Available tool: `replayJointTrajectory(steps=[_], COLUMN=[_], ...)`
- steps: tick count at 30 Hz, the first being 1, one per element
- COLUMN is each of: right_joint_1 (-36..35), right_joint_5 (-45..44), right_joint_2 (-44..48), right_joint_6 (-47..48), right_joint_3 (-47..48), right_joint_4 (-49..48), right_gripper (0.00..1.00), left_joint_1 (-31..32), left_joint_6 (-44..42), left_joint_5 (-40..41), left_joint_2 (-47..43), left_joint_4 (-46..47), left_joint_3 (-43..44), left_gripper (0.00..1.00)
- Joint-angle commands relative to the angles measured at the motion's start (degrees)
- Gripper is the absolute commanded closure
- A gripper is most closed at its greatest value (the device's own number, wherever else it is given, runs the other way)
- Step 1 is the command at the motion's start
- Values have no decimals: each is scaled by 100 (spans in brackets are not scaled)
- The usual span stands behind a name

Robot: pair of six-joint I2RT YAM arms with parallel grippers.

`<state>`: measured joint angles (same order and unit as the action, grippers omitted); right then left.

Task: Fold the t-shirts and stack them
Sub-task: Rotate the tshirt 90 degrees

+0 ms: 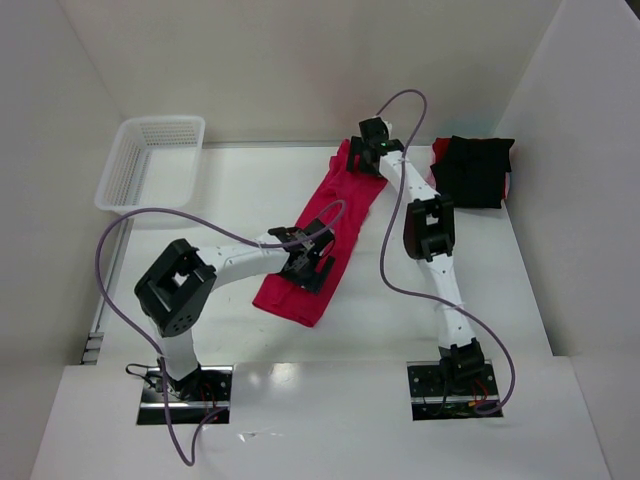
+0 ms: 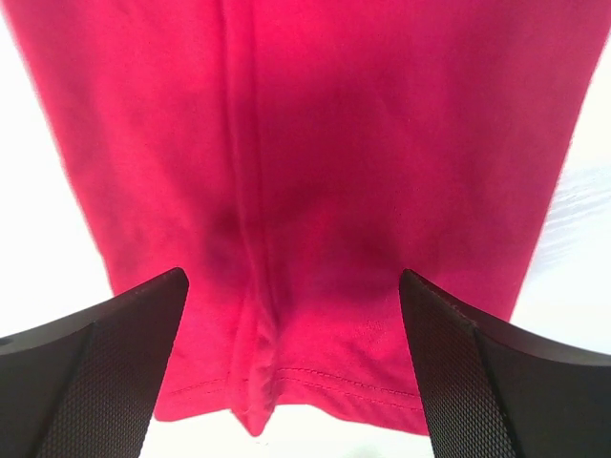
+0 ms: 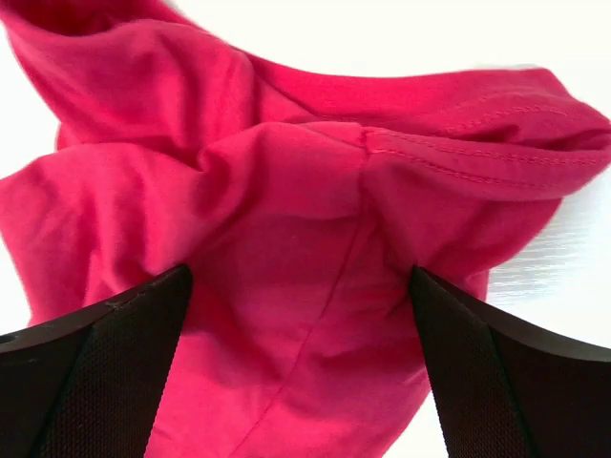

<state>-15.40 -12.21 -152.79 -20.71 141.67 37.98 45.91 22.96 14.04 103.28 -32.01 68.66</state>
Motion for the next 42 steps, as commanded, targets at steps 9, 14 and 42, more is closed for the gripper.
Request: replayJointTrajectory(steps=[9, 14, 42], right_joint_1=[-25, -25, -544], right_joint_5=[236, 560, 729], right_joint_2=[-980, -1121, -525], right_joint_6=[-21, 40, 498], right_joint_3=[1354, 1671, 1953], right_joint_4=[342, 228, 8], right_gripper=[0, 0, 0], left_joint_1=[128, 374, 1060], left_joint_6=[376, 262, 841], left_joint_5=[-1271, -1869, -2248], left_joint_2=[438, 552, 140], left_joint_4=[168, 353, -727], left_joint_3=[-502, -688, -134], left_gripper=[1, 2, 1])
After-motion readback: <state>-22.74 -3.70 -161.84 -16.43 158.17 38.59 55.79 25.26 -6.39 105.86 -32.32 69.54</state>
